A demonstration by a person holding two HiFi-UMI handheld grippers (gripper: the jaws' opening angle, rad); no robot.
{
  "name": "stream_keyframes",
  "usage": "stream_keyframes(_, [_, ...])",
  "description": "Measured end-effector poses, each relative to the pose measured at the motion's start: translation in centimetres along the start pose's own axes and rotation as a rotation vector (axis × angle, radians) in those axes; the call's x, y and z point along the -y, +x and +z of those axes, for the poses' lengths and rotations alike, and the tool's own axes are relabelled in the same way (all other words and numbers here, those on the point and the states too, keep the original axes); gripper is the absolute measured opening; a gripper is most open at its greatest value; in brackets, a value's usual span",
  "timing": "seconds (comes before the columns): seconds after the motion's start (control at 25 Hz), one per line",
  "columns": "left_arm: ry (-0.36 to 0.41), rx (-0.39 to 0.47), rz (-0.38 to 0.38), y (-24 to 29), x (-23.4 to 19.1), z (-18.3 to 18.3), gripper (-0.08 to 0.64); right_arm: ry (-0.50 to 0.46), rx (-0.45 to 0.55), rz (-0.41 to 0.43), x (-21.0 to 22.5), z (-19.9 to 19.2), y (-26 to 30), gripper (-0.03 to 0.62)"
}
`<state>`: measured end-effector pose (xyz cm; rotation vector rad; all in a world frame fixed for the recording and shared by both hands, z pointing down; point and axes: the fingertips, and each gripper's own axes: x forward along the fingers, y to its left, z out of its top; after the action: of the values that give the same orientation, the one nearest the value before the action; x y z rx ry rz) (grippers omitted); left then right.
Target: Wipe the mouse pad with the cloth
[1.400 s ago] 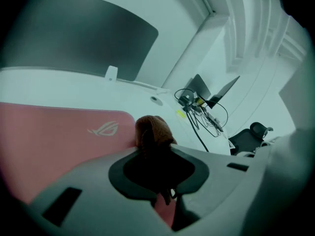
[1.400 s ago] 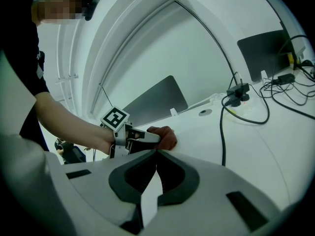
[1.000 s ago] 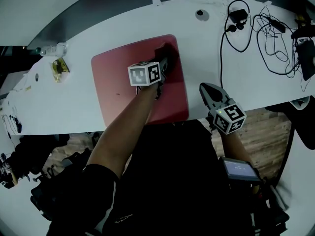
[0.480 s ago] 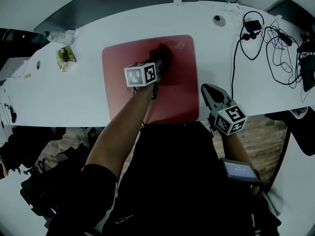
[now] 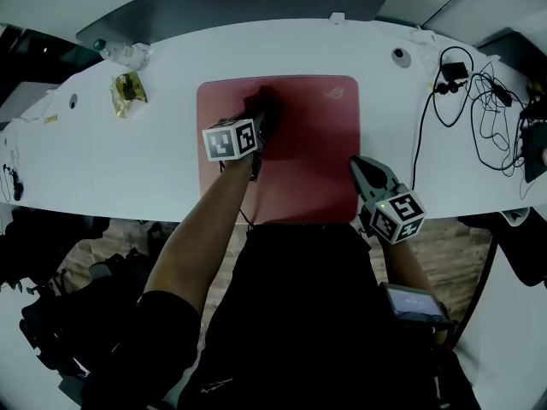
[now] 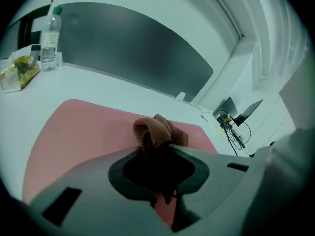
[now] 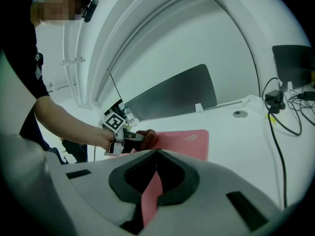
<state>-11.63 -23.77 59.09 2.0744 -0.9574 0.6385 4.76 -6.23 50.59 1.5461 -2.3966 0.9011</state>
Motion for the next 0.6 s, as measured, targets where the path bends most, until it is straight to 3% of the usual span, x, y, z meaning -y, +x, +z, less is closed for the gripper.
stream_keyframes(0.24, [-0.053, 0.056, 0.045, -2.2, -5.0, -0.1, 0.075, -0.029, -0.023, 0.028, -1.4, 0.1, 1.8, 0.025])
stream_keyframes(0.6, [-0.069, 0.108, 0.151, -6.7, -12.5, 0.1, 0.075, -0.064, -0.046, 0.049, -4.1, -0.1, 3.4, 0.026])
